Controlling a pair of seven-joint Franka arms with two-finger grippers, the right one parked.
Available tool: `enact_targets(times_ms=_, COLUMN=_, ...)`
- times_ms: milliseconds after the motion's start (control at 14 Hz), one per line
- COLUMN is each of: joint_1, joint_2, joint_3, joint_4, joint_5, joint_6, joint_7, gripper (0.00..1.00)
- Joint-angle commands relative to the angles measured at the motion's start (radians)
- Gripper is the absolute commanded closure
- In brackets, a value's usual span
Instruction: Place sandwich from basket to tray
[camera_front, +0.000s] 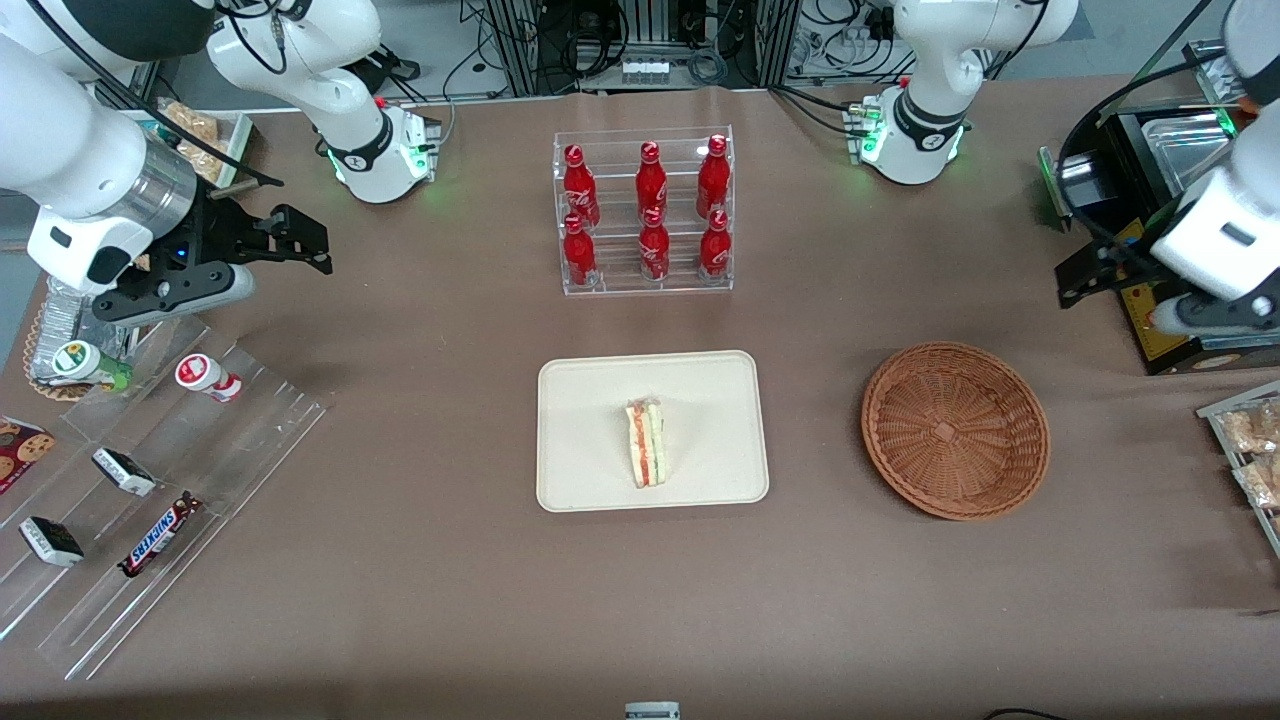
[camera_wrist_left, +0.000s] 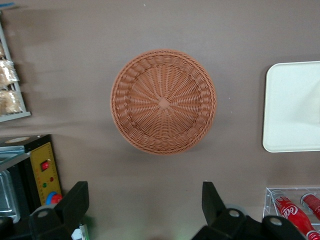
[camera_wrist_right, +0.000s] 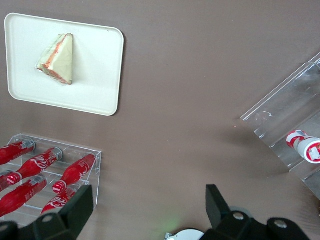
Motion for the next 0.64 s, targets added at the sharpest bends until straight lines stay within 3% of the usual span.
enact_targets(times_ms=0, joint_1=0.027, joint_2=-0.034, joint_3=-0.021, joint_4=-0.022, joint_5=-0.011, joint_6=-0.004, joint_7=0.054, gripper=0.0)
enact_targets(times_ms=571, joint_1=0.024, joint_2=-0.033, joint_3=-0.024, joint_4=-0.028, joint_5=-0.019, joint_6=-0.055, joint_7=0.1, gripper=0.0)
